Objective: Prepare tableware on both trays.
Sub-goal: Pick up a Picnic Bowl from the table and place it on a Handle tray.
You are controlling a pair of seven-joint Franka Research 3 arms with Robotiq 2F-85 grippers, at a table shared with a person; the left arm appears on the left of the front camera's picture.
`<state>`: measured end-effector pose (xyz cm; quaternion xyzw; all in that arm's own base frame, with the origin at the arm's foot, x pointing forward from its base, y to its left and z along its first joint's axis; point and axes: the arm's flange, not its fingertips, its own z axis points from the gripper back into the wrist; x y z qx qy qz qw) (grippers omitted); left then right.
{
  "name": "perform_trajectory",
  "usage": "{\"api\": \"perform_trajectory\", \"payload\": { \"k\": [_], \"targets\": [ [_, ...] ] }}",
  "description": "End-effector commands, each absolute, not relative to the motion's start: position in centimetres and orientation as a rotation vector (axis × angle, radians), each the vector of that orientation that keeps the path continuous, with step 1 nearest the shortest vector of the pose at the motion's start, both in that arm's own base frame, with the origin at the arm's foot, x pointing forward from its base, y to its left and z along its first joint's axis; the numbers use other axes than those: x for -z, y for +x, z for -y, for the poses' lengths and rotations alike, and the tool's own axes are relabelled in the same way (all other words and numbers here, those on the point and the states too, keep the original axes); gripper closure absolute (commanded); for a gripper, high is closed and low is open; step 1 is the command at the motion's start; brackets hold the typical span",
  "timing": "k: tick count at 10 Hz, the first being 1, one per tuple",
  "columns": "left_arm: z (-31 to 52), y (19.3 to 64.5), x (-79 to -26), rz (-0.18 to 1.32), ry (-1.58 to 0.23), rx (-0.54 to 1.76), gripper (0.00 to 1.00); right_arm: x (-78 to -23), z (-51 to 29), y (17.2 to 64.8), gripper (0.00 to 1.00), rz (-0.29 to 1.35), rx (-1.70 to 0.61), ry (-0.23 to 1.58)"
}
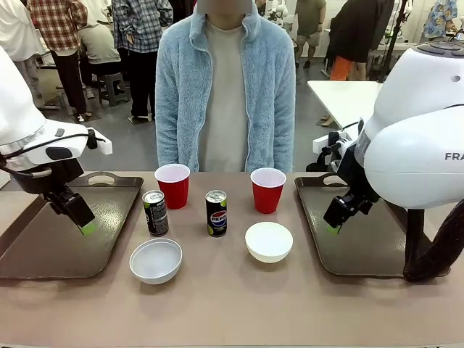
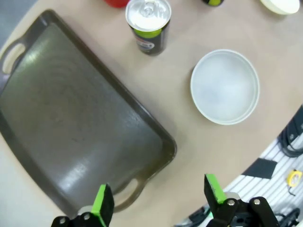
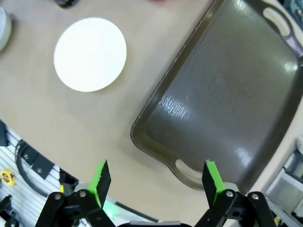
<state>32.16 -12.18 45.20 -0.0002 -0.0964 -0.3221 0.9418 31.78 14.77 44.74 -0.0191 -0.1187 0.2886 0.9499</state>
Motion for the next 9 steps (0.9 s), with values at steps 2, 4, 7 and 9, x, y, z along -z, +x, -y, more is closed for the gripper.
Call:
{"api": "perform_trajectory", "payload": {
  "k": [2, 4, 7, 9],
  "targets": [
    [12.2, 32.2, -45.2, 0.197, 0.000, 0.657, 0.00, -44.4, -14.0, 32.6, 0.00, 0.248, -0.573, 0.117],
    [6.0, 32.0, -47.4, 0.263, -0.346, 0.570, 0.00, -46.7, -7.9, 31.4, 0.00, 0.293, -0.447, 0.463],
    [-2.5, 31.6, -48.3, 0.300, -0.562, 0.387, 0.00, -48.1, 2.1, 29.5, 0.00, 0.338, -0.231, 0.776],
    [-8.3, 32.0, -48.2, 0.276, -0.628, 0.249, 0.00, -47.6, 5.9, 29.4, 0.00, 0.300, -0.138, 0.804]
  ]
}}
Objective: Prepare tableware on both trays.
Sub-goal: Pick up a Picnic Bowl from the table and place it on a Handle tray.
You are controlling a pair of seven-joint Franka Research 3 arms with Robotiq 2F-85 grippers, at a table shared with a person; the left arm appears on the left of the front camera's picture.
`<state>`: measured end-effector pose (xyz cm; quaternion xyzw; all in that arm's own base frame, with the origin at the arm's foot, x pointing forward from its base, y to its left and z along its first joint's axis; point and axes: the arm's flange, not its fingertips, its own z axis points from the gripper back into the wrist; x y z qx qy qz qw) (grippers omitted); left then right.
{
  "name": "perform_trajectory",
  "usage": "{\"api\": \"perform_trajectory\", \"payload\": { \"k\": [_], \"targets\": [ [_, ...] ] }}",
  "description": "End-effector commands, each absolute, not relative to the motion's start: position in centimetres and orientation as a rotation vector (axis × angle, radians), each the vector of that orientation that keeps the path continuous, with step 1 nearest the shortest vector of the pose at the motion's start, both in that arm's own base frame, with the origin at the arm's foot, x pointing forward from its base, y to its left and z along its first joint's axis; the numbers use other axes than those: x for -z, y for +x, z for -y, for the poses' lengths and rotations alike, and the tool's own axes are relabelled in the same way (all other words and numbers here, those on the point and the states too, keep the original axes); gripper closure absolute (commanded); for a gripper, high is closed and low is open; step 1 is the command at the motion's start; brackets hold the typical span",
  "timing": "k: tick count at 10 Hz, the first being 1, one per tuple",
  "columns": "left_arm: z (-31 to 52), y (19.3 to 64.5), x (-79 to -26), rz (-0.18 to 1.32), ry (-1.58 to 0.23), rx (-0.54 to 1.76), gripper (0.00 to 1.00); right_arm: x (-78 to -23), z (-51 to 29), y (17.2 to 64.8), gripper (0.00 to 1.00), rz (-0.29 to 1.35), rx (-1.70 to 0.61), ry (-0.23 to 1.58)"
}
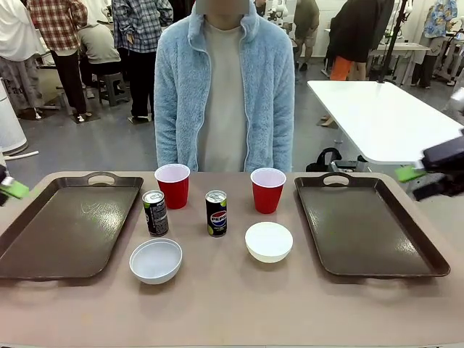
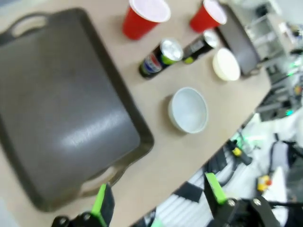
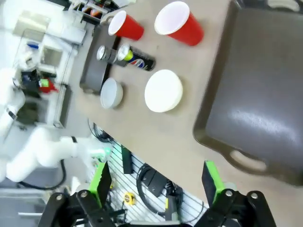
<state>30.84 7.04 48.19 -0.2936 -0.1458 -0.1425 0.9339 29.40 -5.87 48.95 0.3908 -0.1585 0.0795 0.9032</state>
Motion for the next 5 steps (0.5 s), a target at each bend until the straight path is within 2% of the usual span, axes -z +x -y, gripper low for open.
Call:
{"api": "perform_trajectory", "payload": {
  "k": [1, 5],
  "targets": [
    [-10.9, 32.0, -47.3, 0.246, -0.661, 0.191, 0.00, -47.1, 7.0, 29.4, 0.00, 0.276, -0.121, 0.817],
    [-14.5, 32.3, -45.1, 0.265, -0.787, 0.060, 0.00, -45.1, 11.3, 29.8, 0.00, 0.268, -0.015, 0.906]
  ]
}}
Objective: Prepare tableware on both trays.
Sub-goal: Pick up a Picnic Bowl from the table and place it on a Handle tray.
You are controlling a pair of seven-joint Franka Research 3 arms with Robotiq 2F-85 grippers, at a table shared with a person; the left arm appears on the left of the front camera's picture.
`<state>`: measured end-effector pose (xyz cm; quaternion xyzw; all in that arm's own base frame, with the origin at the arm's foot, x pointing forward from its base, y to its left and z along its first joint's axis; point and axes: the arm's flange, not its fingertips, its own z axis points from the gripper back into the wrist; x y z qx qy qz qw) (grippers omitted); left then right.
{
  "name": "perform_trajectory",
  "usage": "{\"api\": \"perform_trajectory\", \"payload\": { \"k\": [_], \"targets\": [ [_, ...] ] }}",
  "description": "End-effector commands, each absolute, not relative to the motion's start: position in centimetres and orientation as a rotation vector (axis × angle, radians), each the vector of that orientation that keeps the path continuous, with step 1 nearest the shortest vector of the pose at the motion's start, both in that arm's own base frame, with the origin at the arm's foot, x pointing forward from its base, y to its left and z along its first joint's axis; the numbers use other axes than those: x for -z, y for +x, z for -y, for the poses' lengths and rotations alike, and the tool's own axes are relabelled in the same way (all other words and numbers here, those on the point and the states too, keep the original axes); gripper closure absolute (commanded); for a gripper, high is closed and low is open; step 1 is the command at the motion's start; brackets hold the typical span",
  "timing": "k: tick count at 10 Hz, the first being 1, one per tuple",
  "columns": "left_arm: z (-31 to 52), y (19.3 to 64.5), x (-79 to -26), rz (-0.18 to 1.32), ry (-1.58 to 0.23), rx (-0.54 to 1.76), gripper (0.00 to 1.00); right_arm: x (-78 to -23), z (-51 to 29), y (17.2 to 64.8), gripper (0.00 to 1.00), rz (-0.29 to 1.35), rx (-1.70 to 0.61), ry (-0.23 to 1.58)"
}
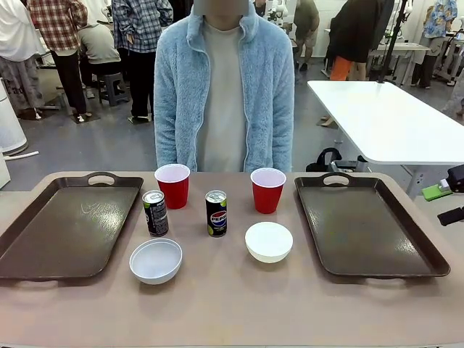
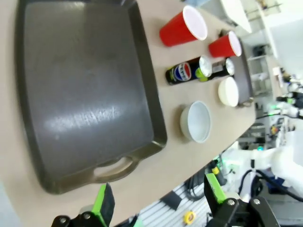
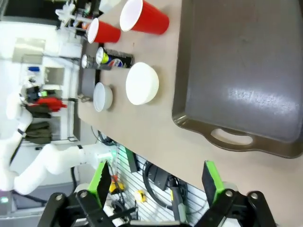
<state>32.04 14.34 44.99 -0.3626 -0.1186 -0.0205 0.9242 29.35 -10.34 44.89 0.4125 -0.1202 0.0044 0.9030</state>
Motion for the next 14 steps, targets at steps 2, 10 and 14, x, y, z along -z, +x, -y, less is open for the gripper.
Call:
{"api": "perform_trajectory", "payload": {
  "k": [2, 10, 14],
  "targets": [
    [-12.3, 32.2, -45.4, 0.293, -0.812, 0.040, 0.00, -45.0, 12.2, 29.5, 0.00, 0.279, 0.018, 0.918],
    [-12.5, 32.6, -45.5, 0.269, -0.804, 0.027, 0.00, -44.9, 11.7, 29.3, 0.00, 0.260, 0.027, 0.885],
    [-12.5, 32.6, -45.5, 0.269, -0.804, 0.027, 0.00, -45.5, 10.5, 30.2, 0.00, 0.306, 0.110, 0.746]
  ]
}}
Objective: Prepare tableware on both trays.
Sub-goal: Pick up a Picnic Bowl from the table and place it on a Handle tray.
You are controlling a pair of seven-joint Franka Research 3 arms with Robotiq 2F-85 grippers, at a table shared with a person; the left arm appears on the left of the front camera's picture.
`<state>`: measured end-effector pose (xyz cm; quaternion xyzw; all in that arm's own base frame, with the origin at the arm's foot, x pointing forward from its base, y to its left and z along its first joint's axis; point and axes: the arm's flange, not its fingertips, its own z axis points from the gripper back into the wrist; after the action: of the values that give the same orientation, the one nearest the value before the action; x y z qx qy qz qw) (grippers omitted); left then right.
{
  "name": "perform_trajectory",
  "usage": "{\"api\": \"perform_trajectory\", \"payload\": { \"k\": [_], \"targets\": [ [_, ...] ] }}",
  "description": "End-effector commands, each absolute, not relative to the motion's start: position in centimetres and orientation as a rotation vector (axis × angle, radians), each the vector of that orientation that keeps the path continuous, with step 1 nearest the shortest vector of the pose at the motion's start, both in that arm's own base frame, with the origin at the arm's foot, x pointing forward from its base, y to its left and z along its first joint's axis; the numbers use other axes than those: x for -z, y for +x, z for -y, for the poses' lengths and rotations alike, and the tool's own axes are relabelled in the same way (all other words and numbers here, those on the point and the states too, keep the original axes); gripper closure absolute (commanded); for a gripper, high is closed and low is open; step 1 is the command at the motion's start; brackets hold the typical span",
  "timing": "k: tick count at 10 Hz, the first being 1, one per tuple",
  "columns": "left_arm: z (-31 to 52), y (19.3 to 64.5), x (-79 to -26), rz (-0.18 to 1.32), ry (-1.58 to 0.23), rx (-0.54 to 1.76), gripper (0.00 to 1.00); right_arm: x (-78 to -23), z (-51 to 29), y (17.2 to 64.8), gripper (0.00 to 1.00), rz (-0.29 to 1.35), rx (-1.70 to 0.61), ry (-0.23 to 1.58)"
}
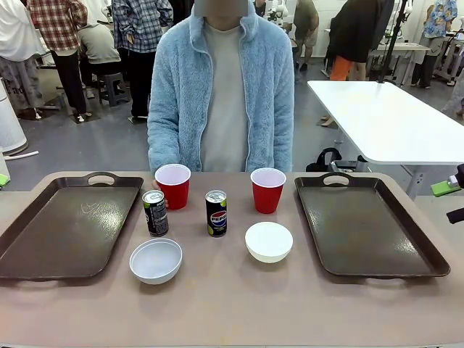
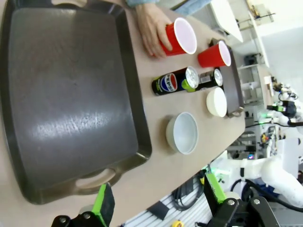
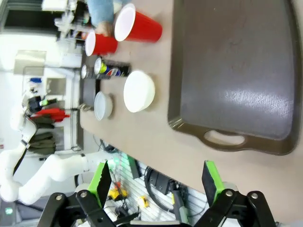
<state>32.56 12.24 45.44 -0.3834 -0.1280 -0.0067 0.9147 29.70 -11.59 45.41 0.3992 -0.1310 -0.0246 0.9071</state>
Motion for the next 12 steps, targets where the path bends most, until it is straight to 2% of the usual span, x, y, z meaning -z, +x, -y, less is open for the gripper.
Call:
{"api": "perform_trajectory", "payload": {
  "k": [1, 4, 7, 10, 11, 12],
  "targets": [
    [-12.5, 32.6, -45.5, 0.269, -0.804, 0.027, 0.00, -46.5, 7.7, 31.3, 0.00, 0.296, 0.120, 0.614],
    [-12.5, 32.6, -45.5, 0.269, -0.804, 0.027, 0.00, -50.7, -1.4, 34.5, 0.00, 0.197, 0.099, 0.333],
    [-12.5, 32.6, -45.5, 0.269, -0.804, 0.027, 0.00, -49.5, -12.3, 37.0, 0.00, 0.100, 0.063, 0.150],
    [-12.5, 32.6, -45.5, 0.269, -0.804, 0.027, 0.00, -45.7, -19.5, 38.3, 0.00, 0.041, 0.060, 0.058],
    [-12.5, 32.6, -45.5, 0.269, -0.804, 0.027, 0.00, -44.3, -20.5, 38.5, 0.00, 0.017, 0.059, 0.041],
    [-12.5, 32.6, -45.5, 0.269, -0.804, 0.027, 0.00, -45.8, -18.8, 36.5, 0.00, 0.048, 0.032, 0.094]
  ]
}}
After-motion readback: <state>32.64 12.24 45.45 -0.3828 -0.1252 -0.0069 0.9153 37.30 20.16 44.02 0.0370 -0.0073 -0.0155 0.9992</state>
